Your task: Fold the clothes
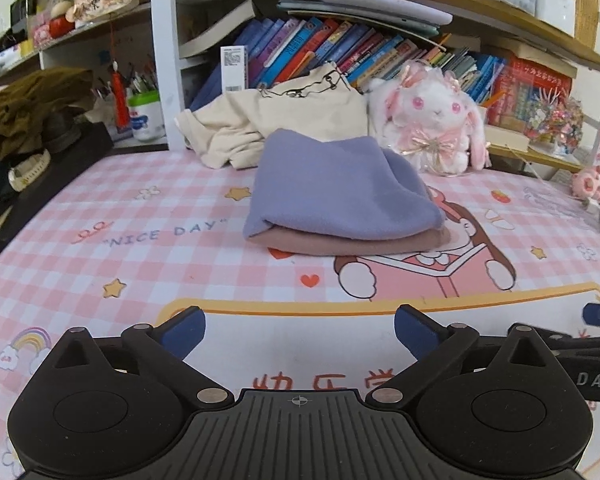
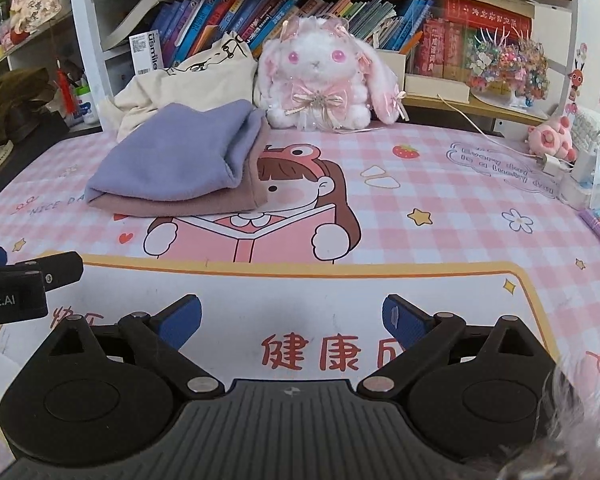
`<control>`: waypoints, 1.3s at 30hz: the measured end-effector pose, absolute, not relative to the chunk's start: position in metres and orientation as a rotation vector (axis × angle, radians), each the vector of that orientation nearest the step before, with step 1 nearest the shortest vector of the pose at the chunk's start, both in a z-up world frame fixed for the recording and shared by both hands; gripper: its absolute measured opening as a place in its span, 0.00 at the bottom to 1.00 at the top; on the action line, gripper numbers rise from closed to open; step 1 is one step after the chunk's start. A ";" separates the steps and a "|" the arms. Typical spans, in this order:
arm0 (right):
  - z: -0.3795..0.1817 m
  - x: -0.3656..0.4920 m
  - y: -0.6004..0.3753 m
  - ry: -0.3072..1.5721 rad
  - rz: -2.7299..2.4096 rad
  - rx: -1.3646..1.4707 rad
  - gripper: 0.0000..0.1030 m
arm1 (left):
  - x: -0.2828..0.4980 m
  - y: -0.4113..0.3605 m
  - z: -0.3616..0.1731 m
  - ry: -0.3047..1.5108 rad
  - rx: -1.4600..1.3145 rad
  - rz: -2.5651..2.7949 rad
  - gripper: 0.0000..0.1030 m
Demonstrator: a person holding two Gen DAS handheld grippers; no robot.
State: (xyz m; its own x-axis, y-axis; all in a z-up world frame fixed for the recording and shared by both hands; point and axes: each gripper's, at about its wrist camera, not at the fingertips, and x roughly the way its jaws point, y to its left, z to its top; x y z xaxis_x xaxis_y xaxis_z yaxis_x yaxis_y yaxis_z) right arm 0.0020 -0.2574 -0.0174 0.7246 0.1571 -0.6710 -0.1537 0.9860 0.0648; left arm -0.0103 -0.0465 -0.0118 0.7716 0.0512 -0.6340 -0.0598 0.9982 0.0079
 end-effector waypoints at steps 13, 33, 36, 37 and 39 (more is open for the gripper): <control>-0.020 0.007 -0.260 0.751 0.166 0.025 0.96 | -0.004 -0.050 -0.014 0.714 0.014 0.062 1.00; -0.021 0.011 -0.257 0.762 0.176 0.015 0.96 | 0.000 -0.046 -0.013 0.728 0.001 0.074 1.00; -0.021 0.012 -0.257 0.762 0.177 0.015 0.96 | 0.000 -0.046 -0.013 0.727 0.000 0.069 1.00; -0.021 0.012 -0.257 0.762 0.177 0.015 0.96 | 0.000 -0.046 -0.013 0.727 -0.001 0.067 1.00; -0.022 0.012 -0.257 0.762 0.176 0.015 0.96 | 0.000 -0.046 -0.013 0.727 0.000 0.065 1.00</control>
